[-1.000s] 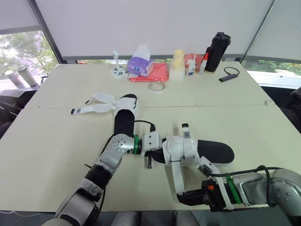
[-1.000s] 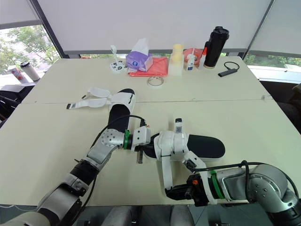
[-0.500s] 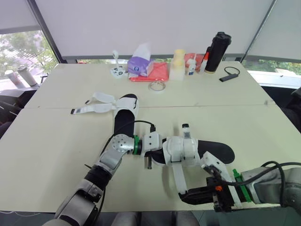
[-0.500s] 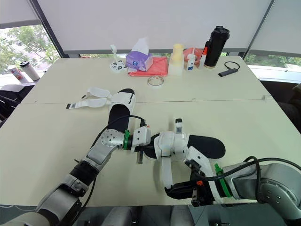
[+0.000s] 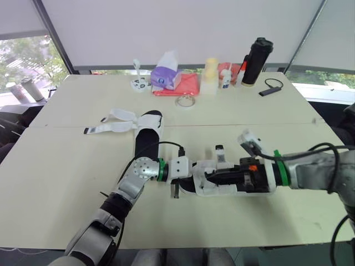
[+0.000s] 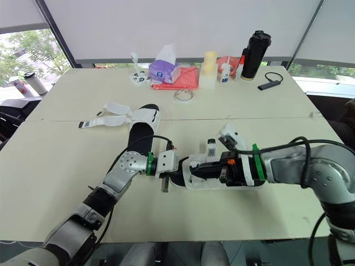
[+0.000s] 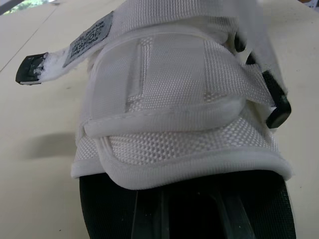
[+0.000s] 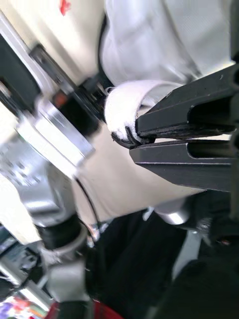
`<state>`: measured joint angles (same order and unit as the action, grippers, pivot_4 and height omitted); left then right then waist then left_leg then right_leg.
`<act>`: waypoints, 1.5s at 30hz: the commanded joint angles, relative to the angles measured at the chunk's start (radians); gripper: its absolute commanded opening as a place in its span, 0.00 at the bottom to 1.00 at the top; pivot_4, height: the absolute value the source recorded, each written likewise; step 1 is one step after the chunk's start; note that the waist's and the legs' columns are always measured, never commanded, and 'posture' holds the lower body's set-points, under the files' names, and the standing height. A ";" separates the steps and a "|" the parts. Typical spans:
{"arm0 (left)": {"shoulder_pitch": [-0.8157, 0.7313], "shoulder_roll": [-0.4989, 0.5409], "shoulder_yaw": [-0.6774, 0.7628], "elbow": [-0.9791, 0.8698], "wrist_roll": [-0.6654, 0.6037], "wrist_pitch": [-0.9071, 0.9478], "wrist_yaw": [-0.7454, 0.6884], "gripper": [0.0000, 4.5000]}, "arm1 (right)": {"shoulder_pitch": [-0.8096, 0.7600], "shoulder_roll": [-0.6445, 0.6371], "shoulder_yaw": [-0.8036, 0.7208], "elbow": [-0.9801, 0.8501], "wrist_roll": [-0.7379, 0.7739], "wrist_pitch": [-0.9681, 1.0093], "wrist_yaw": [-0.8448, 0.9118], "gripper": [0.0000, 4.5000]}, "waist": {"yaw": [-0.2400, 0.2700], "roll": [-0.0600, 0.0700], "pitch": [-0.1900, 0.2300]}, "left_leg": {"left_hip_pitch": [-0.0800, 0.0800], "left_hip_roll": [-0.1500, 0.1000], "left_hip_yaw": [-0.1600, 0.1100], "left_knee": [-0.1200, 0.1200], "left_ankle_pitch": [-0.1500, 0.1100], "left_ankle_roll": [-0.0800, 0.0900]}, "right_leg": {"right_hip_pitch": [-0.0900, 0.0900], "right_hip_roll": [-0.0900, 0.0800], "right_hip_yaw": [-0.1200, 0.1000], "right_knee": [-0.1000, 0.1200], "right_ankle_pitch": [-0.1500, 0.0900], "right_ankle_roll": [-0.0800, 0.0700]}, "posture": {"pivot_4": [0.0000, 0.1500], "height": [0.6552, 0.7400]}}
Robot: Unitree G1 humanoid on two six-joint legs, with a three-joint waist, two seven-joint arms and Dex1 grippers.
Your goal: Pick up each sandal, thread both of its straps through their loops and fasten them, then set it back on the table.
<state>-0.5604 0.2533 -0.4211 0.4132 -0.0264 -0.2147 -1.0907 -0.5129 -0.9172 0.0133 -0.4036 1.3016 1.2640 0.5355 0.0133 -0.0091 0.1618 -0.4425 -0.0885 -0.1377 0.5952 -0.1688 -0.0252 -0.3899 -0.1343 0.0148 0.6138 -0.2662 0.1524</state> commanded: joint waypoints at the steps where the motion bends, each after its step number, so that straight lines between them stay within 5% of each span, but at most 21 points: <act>1: 0.044 0.030 -0.050 0.074 0.073 0.032 -0.007 0.00 | -0.042 0.018 -0.003 0.028 -0.065 -0.016 -0.005 0.01 | 0.001 0.000 0.000 | 0.000 0.000 0.000 0.000 0.000 0.000 | 0.000 0.000 0.000 0.000 0.000 0.000 | 1.00 0.88; 18: 0.053 0.038 -0.042 0.058 0.072 0.040 0.006 0.00 | -0.077 0.116 0.061 0.124 -0.291 0.036 0.014 0.01 | -0.001 0.001 0.000 | 0.002 0.000 0.000 0.000 0.000 0.000 | 0.000 0.001 0.000 0.002 0.000 0.001 | 1.00 0.88; 21: 0.051 0.038 -0.042 0.061 0.071 0.038 0.007 0.00 | -0.076 0.126 0.050 0.126 -0.299 0.044 0.021 0.20 | -0.001 0.001 0.000 | 0.002 0.000 0.000 0.000 0.000 0.000 | 0.000 0.001 0.000 0.002 0.000 0.001 | 1.00 0.88; 27: 0.048 0.033 -0.043 0.065 0.072 0.038 0.009 0.00 | -0.078 0.141 0.045 0.136 -0.349 0.058 -0.002 0.88 | -0.001 0.001 -0.001 | 0.002 0.000 0.000 0.000 0.000 0.000 | 0.000 0.001 0.000 0.002 0.000 0.001 | 1.00 0.88; 41: 0.038 0.027 -0.041 0.083 0.073 0.030 0.010 0.00 | -0.204 0.231 -0.153 0.256 -0.322 0.095 -0.025 0.88 | -0.001 0.001 -0.001 | 0.005 0.000 0.000 0.000 0.000 0.000 | 0.001 0.001 0.000 0.003 0.000 0.001 | 1.00 0.88; 45: 0.037 0.026 -0.040 0.084 0.073 0.029 0.008 0.00 | -0.184 0.201 -0.103 0.232 -0.378 0.081 0.006 0.88 | -0.001 0.001 -0.001 | 0.005 0.000 0.000 0.000 0.000 0.000 | 0.001 0.001 0.000 0.003 0.000 0.001 | 1.00 0.88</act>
<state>-0.5578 0.2542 -0.4190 0.4197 -0.0213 -0.2229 -1.0784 -0.6974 -0.6986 -0.0893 -0.1473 0.9367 1.3510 0.5251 0.0121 -0.0083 0.1611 -0.4378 -0.0890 -0.1380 0.5952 -0.1686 -0.0251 -0.3892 -0.1332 0.0150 0.6170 -0.2658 0.1532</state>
